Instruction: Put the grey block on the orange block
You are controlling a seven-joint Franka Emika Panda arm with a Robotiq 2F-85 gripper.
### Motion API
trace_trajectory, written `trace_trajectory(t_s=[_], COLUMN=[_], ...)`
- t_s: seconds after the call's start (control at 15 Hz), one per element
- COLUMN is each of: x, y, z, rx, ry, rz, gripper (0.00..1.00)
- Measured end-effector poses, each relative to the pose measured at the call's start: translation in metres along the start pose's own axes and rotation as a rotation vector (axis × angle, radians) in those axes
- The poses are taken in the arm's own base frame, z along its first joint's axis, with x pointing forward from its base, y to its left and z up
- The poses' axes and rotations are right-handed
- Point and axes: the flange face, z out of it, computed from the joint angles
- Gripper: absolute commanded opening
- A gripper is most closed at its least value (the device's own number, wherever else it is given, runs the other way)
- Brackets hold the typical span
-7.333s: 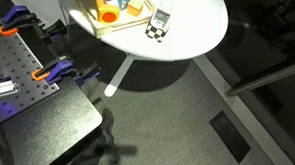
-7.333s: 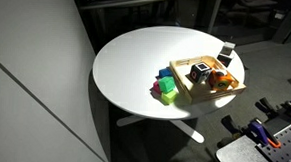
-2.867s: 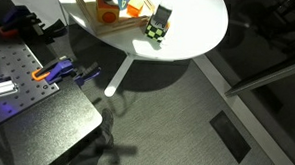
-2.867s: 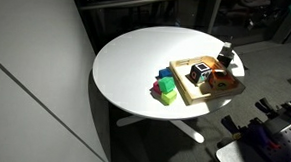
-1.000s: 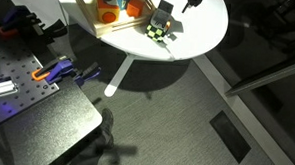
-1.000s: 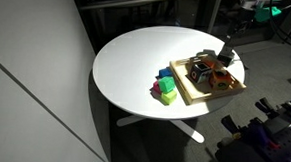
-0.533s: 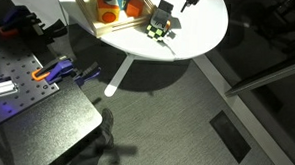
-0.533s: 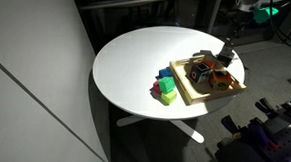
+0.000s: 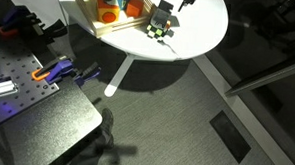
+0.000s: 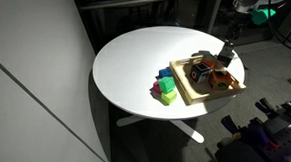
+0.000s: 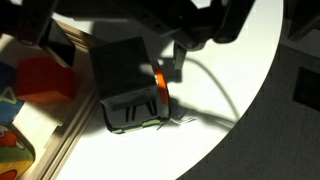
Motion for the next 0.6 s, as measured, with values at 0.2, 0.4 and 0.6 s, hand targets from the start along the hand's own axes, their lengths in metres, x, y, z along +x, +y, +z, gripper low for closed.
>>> trace_trajectory(t_s=[0.2, 0.4, 0.6], x=[-0.001, -0.002, -0.003], y=[0.000, 0.000, 0.000], z=[0.007, 0.014, 0.018], rx=[0.005, 0.009, 0.003], ry=[-0.011, -0.021, -0.029], rz=[-0.002, -0.002, -0.011], gripper=[1.00, 0.74, 0.59])
